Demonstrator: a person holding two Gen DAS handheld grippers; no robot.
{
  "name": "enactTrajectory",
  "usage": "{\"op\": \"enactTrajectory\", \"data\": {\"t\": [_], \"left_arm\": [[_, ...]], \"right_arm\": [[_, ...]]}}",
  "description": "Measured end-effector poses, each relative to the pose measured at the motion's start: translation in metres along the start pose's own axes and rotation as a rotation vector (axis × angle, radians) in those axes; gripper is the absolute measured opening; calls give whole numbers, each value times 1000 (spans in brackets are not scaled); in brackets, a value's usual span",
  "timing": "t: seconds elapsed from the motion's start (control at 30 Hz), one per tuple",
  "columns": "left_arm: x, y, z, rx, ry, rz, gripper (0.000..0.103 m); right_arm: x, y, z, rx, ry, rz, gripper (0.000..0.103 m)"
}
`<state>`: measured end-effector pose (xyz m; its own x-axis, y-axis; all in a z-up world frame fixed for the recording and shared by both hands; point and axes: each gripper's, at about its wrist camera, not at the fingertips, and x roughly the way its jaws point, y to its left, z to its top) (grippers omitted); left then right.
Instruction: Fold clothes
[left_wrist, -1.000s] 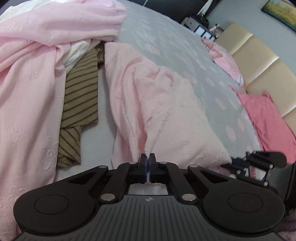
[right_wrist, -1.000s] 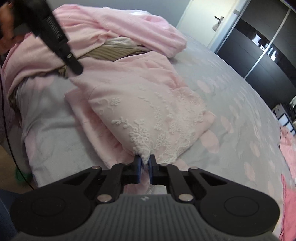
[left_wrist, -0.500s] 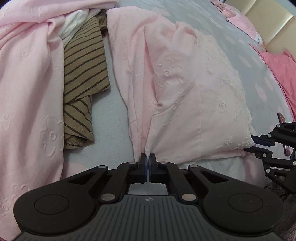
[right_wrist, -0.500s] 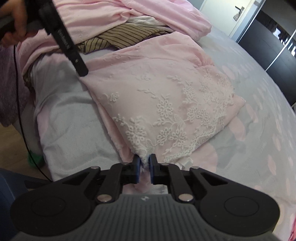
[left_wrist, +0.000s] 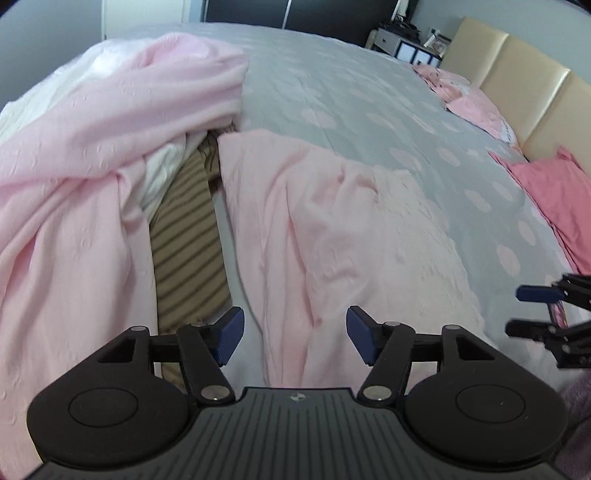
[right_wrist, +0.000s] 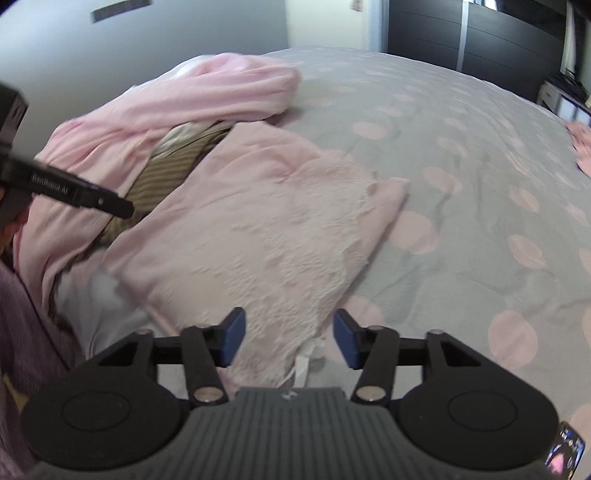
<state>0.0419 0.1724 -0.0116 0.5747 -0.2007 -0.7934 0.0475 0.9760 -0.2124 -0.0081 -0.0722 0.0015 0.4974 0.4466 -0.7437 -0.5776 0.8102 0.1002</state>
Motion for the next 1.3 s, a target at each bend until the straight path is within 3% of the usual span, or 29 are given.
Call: {"op": "enactTrajectory", "data": {"t": [0.17,0.3,0.4,0.57,0.8,1.03,1.17,1.3], "left_arm": [[20,7,16,-96,-47,-15,63],[37,-1,23,-63,-59,-9,63],[52,-7,26,-23,-50,34,63],[72,8,33,-86,-55,76,63],[103,22,35,-124,-1,84,74],[109,23,34,-142,3,58,77],[110,12,35,-110,33,-41,77],[114,0,34,-74,59,-107,65]], "right_arm": [[12,-15,8,121,-9,17,78],[27,-26,15,227,-9,38,81],[39,-35,20,276,-4,37,83],[59,-50,26,356,6,43,84],[87,-60,33,415,32,83,84],[111,-63,35,459,48,107,85],[119,-60,37,459,35,100,86],[123,-56,40,445,31,88,86]]}}
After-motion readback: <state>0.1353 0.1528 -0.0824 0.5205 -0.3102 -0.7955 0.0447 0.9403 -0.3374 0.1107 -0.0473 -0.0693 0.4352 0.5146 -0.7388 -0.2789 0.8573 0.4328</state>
